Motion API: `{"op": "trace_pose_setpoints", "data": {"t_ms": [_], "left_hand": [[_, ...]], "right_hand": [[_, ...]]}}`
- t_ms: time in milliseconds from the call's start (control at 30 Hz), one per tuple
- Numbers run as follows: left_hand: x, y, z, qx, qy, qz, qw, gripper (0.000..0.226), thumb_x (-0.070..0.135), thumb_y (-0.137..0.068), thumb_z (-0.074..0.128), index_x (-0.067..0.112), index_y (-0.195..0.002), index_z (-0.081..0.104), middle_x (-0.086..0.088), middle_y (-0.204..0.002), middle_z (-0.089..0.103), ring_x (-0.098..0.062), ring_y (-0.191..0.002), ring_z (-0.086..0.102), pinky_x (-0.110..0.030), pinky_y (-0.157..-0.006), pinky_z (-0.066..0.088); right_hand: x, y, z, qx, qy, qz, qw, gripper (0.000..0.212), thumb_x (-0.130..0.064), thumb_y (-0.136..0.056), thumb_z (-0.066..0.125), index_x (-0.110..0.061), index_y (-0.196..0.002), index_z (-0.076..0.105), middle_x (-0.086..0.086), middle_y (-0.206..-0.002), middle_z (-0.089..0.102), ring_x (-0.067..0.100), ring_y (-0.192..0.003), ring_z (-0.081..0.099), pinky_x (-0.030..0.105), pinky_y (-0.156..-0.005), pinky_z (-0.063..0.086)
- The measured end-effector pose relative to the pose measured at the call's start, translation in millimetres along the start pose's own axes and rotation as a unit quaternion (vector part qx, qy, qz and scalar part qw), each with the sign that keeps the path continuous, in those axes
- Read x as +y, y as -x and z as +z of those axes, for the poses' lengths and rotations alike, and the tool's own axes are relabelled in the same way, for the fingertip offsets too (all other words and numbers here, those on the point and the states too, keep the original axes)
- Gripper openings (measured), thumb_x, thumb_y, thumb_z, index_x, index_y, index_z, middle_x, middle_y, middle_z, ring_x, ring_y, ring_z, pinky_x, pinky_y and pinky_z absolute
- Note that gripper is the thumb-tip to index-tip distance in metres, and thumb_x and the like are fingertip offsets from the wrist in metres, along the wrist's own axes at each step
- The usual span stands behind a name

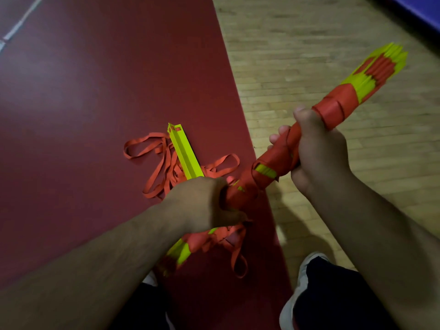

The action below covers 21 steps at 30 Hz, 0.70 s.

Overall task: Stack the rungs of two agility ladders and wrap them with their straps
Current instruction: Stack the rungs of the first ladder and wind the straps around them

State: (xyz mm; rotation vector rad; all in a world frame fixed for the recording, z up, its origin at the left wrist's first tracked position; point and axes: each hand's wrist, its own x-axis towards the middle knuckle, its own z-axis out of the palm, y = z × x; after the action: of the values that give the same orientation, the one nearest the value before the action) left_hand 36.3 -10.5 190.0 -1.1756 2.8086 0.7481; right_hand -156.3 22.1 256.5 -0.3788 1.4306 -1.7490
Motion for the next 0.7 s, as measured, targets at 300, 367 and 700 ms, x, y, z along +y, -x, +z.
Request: {"op": "trace_pose_setpoints", "data": {"t_ms": [300, 367, 700], "left_hand": [[0.7, 8.8, -13.2, -0.13, 0.278, 0.051, 0.95, 0.01, 0.026, -0.085, 0.069, 0.029, -0.092, 0.062, 0.017, -0.075, 0.067, 0.004, -0.068, 0.059, -0.021, -0.066, 0.05], [2.4, 11.3, -13.3, -0.15, 0.292, 0.068, 0.942, 0.007, 0.023, -0.085, 0.067, 0.026, -0.09, 0.063, 0.019, -0.071, 0.065, 0.005, -0.065, 0.057, -0.017, -0.063, 0.047], [1.3, 1.5, -19.3, -0.056, 0.053, 0.017, 0.997, 0.056, 0.075, -0.077, 0.059, 0.022, -0.095, 0.062, -0.001, -0.076, 0.066, -0.02, -0.074, 0.063, -0.04, -0.068, 0.051]], "right_hand": [[-12.2, -9.4, -14.8, -0.317, -0.006, 0.0, 0.949, 0.047, -0.032, -0.07, 0.088, -0.015, -0.105, 0.062, 0.004, -0.088, 0.068, 0.02, -0.083, 0.068, 0.039, -0.076, 0.058], [-9.6, -7.8, -16.0, -0.354, -0.013, 0.041, 0.934, 0.068, -0.041, -0.063, 0.091, -0.018, -0.12, 0.06, 0.013, -0.105, 0.072, 0.031, -0.097, 0.071, 0.044, -0.082, 0.059], [-6.0, -9.1, -2.6, -0.048, 0.0, 0.016, 0.999, 0.023, -0.029, -0.087, 0.077, -0.01, -0.093, 0.065, 0.011, -0.075, 0.071, 0.028, -0.068, 0.074, 0.042, -0.064, 0.061]]}}
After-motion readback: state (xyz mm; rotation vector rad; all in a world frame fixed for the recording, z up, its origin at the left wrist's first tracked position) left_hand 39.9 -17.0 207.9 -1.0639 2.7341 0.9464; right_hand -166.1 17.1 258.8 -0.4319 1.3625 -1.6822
